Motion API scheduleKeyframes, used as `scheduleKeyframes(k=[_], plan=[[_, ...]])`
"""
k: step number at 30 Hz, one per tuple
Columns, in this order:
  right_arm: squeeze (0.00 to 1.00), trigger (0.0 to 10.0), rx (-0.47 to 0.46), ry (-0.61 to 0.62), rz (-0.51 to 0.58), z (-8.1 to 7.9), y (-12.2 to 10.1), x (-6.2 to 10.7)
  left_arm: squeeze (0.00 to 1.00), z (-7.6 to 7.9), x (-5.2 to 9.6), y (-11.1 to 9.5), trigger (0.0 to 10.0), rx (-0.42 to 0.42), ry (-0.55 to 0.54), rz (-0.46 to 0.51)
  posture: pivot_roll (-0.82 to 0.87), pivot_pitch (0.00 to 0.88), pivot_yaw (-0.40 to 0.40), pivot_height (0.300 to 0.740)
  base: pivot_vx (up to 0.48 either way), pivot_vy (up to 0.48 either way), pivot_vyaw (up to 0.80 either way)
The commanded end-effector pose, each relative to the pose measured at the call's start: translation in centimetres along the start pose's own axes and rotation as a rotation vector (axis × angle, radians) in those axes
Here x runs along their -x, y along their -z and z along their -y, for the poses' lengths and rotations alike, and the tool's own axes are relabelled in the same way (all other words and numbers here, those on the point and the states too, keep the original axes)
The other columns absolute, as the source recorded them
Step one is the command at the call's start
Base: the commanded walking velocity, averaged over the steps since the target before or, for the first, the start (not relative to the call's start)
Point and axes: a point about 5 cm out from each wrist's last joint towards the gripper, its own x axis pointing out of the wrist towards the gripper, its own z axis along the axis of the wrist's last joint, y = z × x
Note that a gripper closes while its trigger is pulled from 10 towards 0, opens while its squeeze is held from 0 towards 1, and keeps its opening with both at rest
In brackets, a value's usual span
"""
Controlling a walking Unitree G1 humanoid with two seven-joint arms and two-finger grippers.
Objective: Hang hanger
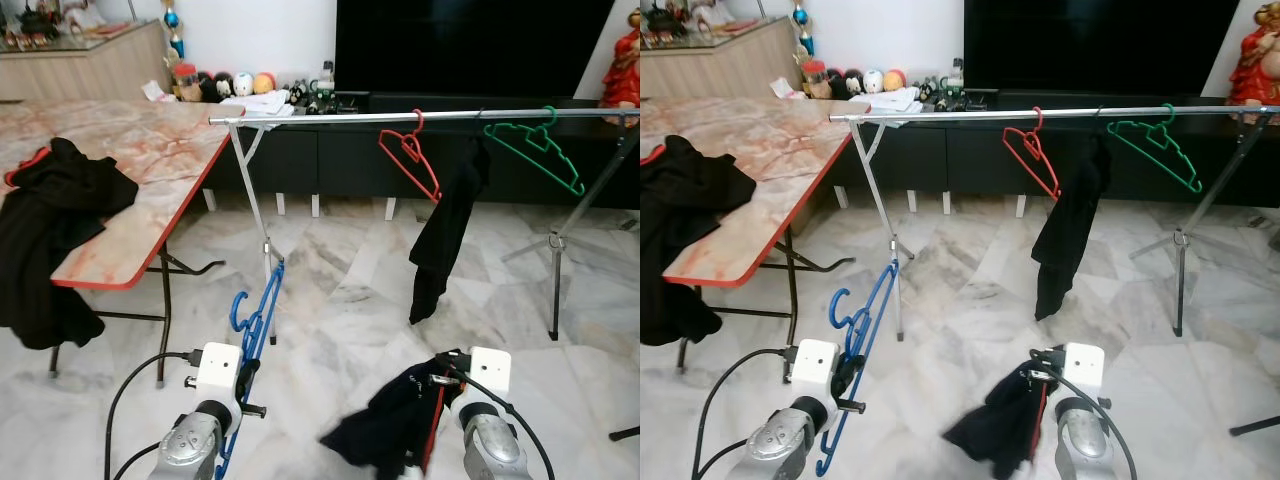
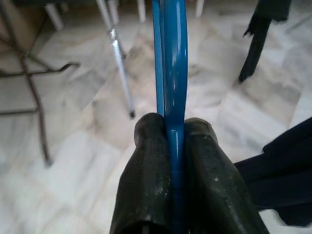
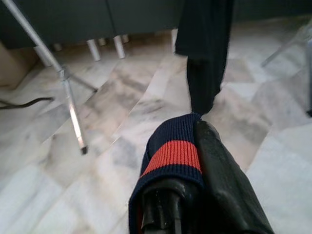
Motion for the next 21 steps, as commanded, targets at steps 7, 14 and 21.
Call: scheduleKeyframes(k=[7, 14, 21], plan=[[0.0, 10.0, 0.02, -0.017, 0.021, 0.1, -0.9, -0.4, 0.0, 0.6, -0.3, 0.0, 10.0, -0.038, 0.088, -0.063, -0.02, 0.018, 0.054, 0.74, 0.0, 0.0, 0.0], [0.0, 10.0, 0.065, -0.029, 0.015, 0.0, -2.3, -1.4, 0.0, 0.8, 0.0, 0.9, 10.0, -0.187, 0.241, -0.188, -0.02, 0.016, 0.052, 0.74, 0.0, 0.0, 0.0], [0.0, 10.0, 0.129, -0.061, 0.023, -0.5, -3.6, -2.3, 0.0, 0.9, 1.5, 1.8, 10.0, -0.38, 0.555, -0.375, -0.01, 0.014, 0.048, 0.74, 0.0, 0.0, 0.0]])
